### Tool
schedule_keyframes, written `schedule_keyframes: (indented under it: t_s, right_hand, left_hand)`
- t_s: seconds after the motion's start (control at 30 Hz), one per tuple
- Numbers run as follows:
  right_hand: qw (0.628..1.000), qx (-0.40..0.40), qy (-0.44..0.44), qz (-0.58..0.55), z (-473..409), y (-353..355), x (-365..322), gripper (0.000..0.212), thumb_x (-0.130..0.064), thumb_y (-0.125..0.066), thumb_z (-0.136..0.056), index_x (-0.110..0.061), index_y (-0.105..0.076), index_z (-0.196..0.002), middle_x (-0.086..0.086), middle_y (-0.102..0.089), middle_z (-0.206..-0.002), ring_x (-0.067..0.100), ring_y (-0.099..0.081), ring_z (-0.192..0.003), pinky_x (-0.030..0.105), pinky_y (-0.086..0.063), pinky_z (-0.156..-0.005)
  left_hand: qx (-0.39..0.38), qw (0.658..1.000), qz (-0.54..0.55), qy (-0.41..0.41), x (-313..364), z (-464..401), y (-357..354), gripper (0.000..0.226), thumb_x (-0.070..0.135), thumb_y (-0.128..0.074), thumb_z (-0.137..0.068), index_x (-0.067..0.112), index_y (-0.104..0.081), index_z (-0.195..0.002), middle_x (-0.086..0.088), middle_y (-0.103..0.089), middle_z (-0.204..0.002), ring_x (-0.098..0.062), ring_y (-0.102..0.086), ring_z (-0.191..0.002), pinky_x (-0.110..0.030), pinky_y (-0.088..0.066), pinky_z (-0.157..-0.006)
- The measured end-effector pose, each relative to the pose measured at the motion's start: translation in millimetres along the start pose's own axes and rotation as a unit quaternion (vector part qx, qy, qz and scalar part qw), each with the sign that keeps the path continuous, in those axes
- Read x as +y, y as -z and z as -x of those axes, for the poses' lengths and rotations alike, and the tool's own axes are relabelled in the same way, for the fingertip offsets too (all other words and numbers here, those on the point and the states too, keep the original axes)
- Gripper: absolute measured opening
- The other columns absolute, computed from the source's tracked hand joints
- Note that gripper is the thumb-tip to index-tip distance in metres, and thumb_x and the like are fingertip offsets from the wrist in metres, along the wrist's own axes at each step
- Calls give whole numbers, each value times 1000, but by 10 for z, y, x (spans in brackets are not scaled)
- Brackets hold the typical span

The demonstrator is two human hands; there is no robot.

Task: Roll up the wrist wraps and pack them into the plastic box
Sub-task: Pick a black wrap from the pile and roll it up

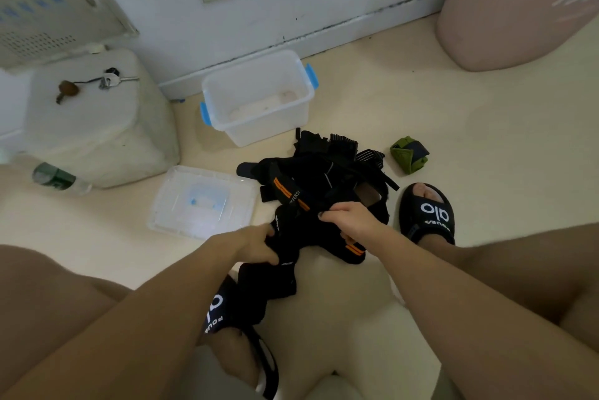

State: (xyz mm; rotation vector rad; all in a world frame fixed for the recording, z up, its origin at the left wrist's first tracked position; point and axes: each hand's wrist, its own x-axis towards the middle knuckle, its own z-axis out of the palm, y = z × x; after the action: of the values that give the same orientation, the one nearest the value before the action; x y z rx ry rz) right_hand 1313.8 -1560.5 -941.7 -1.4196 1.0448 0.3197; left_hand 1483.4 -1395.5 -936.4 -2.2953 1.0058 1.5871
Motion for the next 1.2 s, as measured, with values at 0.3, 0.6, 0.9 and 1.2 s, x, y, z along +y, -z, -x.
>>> schedule_keyframes:
  t_s: [0.3, 0.6, 0.9, 1.2]
  right_hand:
    - [984, -85, -50, -145, 183, 25, -133, 22, -42, -67, -94, -20, -69, -93, -7, -63, -62, 6, -56, -51, 25, -43, -59]
    - [962, -84, -71, -248, 351, 125, -348, 24, -17, -73, -89, -9, -74, -112, 9, -77, -106, 23, -74, -96, 29, -59, -72]
    - [941, -105, -61, -317, 448, 173, -439, 15, -6, -66, -84, -8, -68, -99, 9, -72, -93, 24, -71, -88, 33, -59, -79]
    - [951, 31, -36, -304, 526, 192, -430, 24, 1, -63, -82, -11, -63, -103, 11, -67, -103, 26, -69, -93, 32, -56, -62]
  left_hand:
    - [95, 983, 69, -142, 155, -90, -20, 89, 21, -80, -85, 28, -28, -156, -9, -45, -145, -27, -50, -129, -31, -45, -103]
    - [142, 962, 153, -174, 222, -101, -40, 110, 39, -84, -83, 31, -6, -161, -9, -37, -158, -26, -43, -141, -33, -39, -113]
    - [249, 950, 140, -122, 408, 34, 83, 13, 12, -47, -103, 14, -46, -117, -12, -61, -104, -21, -58, -84, -29, -45, -66]
    - [265, 938, 225, -8, 199, 95, 219, 12, 6, -41, -98, 11, -51, -104, -9, -56, -97, -18, -51, -81, -26, -37, -61]
